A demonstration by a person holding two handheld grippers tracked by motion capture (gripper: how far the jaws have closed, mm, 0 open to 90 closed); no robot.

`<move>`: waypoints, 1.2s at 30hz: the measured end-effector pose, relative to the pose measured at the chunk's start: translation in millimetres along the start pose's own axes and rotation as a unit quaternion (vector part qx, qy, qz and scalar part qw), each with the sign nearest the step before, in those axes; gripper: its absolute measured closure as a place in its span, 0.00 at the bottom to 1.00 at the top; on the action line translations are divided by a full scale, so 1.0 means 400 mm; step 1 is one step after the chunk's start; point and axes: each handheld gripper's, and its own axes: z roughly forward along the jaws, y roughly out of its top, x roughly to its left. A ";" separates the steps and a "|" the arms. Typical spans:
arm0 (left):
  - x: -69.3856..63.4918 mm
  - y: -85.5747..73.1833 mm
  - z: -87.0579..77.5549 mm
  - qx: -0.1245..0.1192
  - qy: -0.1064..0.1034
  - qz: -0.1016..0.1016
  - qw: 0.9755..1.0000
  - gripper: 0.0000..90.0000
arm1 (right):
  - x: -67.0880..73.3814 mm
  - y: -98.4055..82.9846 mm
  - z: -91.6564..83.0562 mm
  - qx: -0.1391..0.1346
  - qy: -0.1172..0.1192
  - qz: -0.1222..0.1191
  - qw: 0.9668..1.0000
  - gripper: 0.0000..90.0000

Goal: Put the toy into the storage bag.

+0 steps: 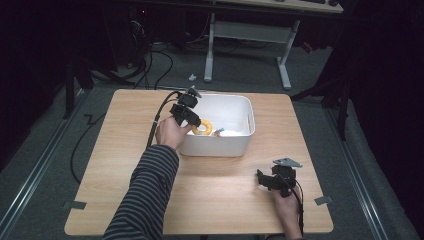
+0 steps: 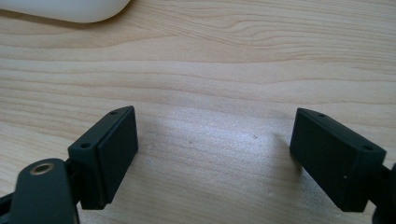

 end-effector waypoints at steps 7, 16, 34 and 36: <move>-0.006 -0.008 0.000 0.007 -0.001 0.004 1.000 0.78 | 0.001 0.000 0.000 0.000 0.000 0.002 1.000 0.17; -0.004 -0.012 0.000 0.012 -0.006 0.003 1.000 0.78 | 0.000 0.000 0.000 0.000 0.000 0.001 1.000 0.17; -0.005 -0.054 -0.109 -0.086 0.004 0.015 0.996 0.44 | 0.001 0.000 0.000 0.000 0.001 -0.001 1.000 0.17; -0.007 -0.061 -0.123 -0.097 0.009 0.017 0.995 0.44 | 0.001 0.000 0.000 0.000 0.002 -0.001 1.000 0.17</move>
